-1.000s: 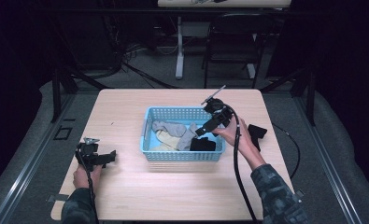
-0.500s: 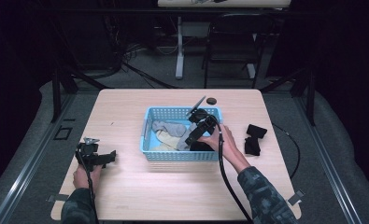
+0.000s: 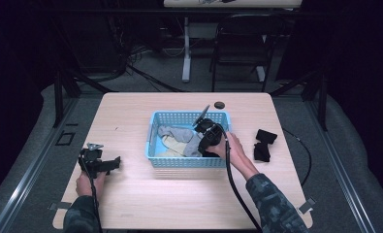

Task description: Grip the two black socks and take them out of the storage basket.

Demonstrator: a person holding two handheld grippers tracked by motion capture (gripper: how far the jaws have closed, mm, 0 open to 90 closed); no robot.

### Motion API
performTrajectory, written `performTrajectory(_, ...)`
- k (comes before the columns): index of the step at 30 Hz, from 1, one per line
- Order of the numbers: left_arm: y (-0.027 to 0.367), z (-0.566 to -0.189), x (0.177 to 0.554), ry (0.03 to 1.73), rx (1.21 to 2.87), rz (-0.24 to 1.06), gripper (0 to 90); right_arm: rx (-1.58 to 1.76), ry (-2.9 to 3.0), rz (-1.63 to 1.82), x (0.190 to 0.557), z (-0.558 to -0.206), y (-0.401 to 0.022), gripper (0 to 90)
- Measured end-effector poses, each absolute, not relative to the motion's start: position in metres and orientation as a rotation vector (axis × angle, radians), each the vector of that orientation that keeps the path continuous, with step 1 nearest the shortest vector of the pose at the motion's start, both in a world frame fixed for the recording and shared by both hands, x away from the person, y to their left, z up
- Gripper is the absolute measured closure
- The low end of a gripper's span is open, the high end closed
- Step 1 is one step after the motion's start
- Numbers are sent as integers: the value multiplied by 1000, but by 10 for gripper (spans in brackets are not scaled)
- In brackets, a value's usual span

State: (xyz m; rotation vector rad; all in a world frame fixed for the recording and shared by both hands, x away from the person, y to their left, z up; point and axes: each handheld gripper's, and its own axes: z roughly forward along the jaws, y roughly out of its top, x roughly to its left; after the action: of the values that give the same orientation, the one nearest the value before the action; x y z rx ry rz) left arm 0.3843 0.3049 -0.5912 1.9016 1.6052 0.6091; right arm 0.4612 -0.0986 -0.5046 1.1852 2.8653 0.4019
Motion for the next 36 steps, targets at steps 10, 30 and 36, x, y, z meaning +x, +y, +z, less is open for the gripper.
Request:
performTrajectory(10,305,-591,384,1605,1903,608,15,1231,2809,549,458,-486,-122,879)
performTrajectory(30,305,-591,384,1605,1902,608,15,1210,2671,828,450,-426,-147,882)
performTrajectory(36,305,-591,384,1606,1903,608,14,1181,2653,868,447,-409,-149,883)
